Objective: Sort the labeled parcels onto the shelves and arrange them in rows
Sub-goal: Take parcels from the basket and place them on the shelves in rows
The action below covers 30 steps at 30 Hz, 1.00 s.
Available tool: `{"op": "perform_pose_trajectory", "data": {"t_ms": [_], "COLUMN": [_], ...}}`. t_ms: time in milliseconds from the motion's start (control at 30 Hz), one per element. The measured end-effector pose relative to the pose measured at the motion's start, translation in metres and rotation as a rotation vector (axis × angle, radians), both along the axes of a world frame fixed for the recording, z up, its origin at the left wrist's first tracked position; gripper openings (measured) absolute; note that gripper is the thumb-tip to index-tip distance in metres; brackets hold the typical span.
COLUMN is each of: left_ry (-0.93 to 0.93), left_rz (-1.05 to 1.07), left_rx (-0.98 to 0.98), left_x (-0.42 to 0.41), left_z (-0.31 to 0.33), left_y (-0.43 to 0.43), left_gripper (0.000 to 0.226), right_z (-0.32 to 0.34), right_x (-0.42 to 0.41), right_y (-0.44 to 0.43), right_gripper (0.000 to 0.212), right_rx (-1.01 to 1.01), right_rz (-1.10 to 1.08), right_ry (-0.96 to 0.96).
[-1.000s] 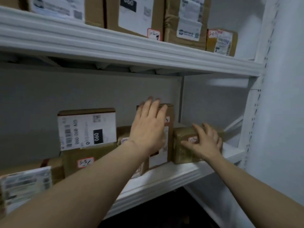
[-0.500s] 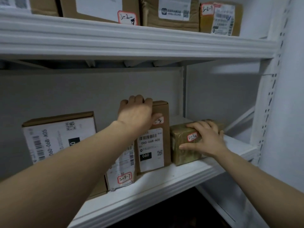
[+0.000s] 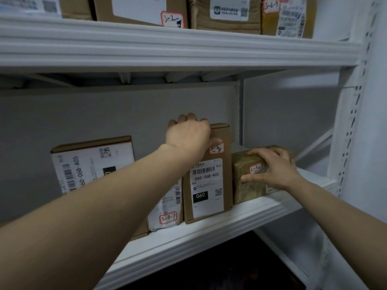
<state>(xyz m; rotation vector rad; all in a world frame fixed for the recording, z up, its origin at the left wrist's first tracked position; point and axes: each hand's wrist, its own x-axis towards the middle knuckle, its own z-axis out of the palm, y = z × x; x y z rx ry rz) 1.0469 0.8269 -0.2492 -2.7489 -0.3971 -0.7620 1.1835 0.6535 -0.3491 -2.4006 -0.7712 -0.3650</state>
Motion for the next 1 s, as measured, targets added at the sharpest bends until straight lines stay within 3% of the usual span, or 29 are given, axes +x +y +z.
{"op": "perform_pose_trajectory", "data": {"t_ms": [500, 700, 767, 867, 1000], "left_ry": [0.043, 0.000, -0.100, -0.231, -0.004], "left_rz": [-0.104, -0.098, -0.166, -0.430, -0.684], "left_rx": [-0.093, 0.010, 0.097, 0.233, 0.313], "left_x": [-0.013, -0.017, -0.022, -0.031, -0.032], "left_z": [0.001, 0.000, -0.003, -0.017, -0.066], "left_y": [0.005, 0.000, -0.005, -0.022, -0.051], "left_gripper": [0.054, 0.055, 0.058, 0.055, 0.044], "right_z": [0.005, 0.001, -0.002, -0.010, -0.024], "right_x": [-0.016, -0.018, -0.023, -0.029, -0.045], "right_y": [0.003, 0.007, 0.007, -0.002, -0.029], "right_gripper": [0.077, 0.096, 0.103, 0.102, 0.086], "right_rx": [-0.105, -0.221, -0.132, 0.111, 0.467], "right_rz": [-0.017, -0.093, -0.090, -0.155, -0.344], "right_ry": [-0.009, -0.076, -0.092, -0.131, -0.066]}}
